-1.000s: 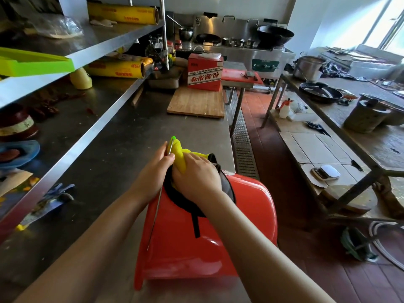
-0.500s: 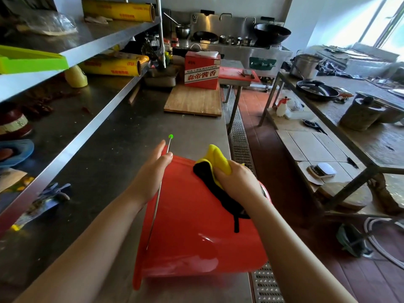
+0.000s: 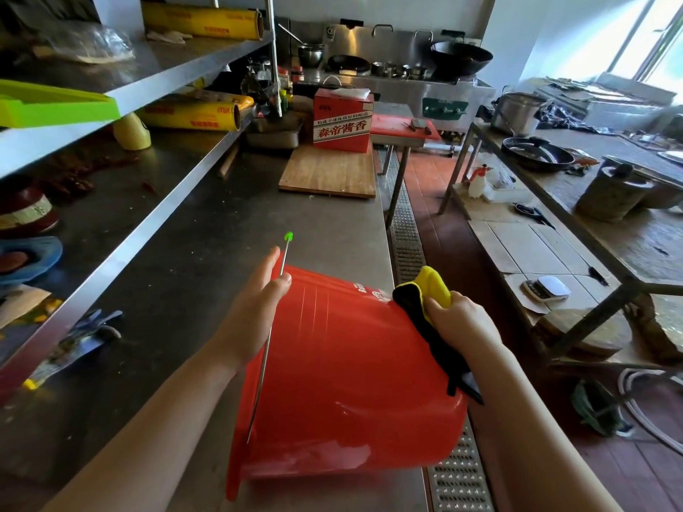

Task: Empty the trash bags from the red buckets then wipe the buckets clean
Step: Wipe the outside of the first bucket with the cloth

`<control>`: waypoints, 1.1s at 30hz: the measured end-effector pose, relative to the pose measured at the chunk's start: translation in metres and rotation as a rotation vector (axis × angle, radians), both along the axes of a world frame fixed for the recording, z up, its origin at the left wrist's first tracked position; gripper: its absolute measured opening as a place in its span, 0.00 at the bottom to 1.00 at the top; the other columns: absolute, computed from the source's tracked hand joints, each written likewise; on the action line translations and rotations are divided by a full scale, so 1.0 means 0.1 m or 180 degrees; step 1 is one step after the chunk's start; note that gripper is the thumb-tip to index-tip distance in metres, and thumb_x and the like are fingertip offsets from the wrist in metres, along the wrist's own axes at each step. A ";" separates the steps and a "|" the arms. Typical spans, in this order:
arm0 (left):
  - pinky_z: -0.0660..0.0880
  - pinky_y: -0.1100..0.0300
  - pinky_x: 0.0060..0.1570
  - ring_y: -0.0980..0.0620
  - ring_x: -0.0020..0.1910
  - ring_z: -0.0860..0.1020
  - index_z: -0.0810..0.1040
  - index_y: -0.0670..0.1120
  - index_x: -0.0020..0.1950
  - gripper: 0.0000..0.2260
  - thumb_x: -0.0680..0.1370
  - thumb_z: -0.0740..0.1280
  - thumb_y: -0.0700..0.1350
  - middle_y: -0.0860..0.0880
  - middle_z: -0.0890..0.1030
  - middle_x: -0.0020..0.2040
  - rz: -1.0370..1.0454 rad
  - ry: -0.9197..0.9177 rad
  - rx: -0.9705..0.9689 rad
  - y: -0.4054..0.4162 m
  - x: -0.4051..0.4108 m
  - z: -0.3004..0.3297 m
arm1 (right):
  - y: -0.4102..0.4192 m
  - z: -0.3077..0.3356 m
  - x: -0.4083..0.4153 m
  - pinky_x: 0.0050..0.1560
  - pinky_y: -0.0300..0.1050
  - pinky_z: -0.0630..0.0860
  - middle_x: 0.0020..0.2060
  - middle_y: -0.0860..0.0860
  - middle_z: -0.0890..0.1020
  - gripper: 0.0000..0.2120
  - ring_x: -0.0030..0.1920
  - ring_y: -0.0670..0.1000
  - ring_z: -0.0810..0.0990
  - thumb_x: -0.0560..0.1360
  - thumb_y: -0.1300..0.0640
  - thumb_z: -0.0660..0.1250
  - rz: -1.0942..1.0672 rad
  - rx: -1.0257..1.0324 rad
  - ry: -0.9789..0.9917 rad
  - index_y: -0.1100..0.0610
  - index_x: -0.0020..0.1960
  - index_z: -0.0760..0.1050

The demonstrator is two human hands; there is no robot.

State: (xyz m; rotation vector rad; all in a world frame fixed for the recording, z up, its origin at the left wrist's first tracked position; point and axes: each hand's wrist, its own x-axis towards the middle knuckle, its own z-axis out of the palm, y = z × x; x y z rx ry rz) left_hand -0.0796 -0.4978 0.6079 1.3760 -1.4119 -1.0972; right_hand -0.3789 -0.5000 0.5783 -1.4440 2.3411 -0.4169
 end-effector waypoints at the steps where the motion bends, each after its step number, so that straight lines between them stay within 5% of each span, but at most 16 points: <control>1: 0.57 0.64 0.66 0.65 0.70 0.60 0.59 0.55 0.79 0.33 0.72 0.56 0.55 0.56 0.60 0.79 -0.0012 -0.0003 -0.0027 0.02 0.00 0.00 | -0.01 0.02 0.03 0.49 0.50 0.75 0.49 0.55 0.81 0.21 0.52 0.59 0.79 0.75 0.37 0.57 0.0036 0.0022 0.0183 0.53 0.53 0.75; 10: 0.58 0.61 0.69 0.57 0.75 0.61 0.57 0.58 0.79 0.33 0.73 0.55 0.56 0.57 0.59 0.79 -0.0013 -0.0068 -0.0076 0.11 0.02 -0.03 | -0.18 0.09 0.34 0.50 0.50 0.73 0.53 0.56 0.81 0.22 0.55 0.59 0.79 0.76 0.38 0.57 0.0412 0.0048 0.0383 0.53 0.56 0.76; 18: 0.58 0.60 0.71 0.60 0.75 0.61 0.58 0.57 0.79 0.33 0.73 0.56 0.56 0.58 0.60 0.78 0.0013 -0.0080 -0.0074 0.16 0.04 0.00 | -0.30 0.30 1.14 0.51 0.51 0.72 0.56 0.60 0.81 0.29 0.57 0.62 0.79 0.78 0.35 0.51 0.1099 -0.0149 0.0447 0.56 0.61 0.75; 25: 0.56 0.69 0.63 0.67 0.69 0.57 0.54 0.53 0.80 0.33 0.75 0.55 0.56 0.56 0.58 0.79 -0.0043 -0.0098 -0.0141 0.23 0.02 0.05 | -0.22 0.46 1.81 0.41 0.52 0.68 0.49 0.56 0.82 0.16 0.50 0.64 0.81 0.80 0.47 0.50 0.1971 -0.0805 0.0546 0.46 0.67 0.59; 33: 0.56 0.64 0.68 0.64 0.73 0.58 0.56 0.53 0.80 0.34 0.74 0.55 0.58 0.55 0.59 0.79 -0.0052 -0.0125 -0.0127 0.20 0.02 0.05 | -0.17 0.48 1.25 0.49 0.51 0.71 0.52 0.59 0.82 0.23 0.54 0.62 0.79 0.78 0.36 0.56 0.1369 -0.0275 -0.0164 0.54 0.55 0.76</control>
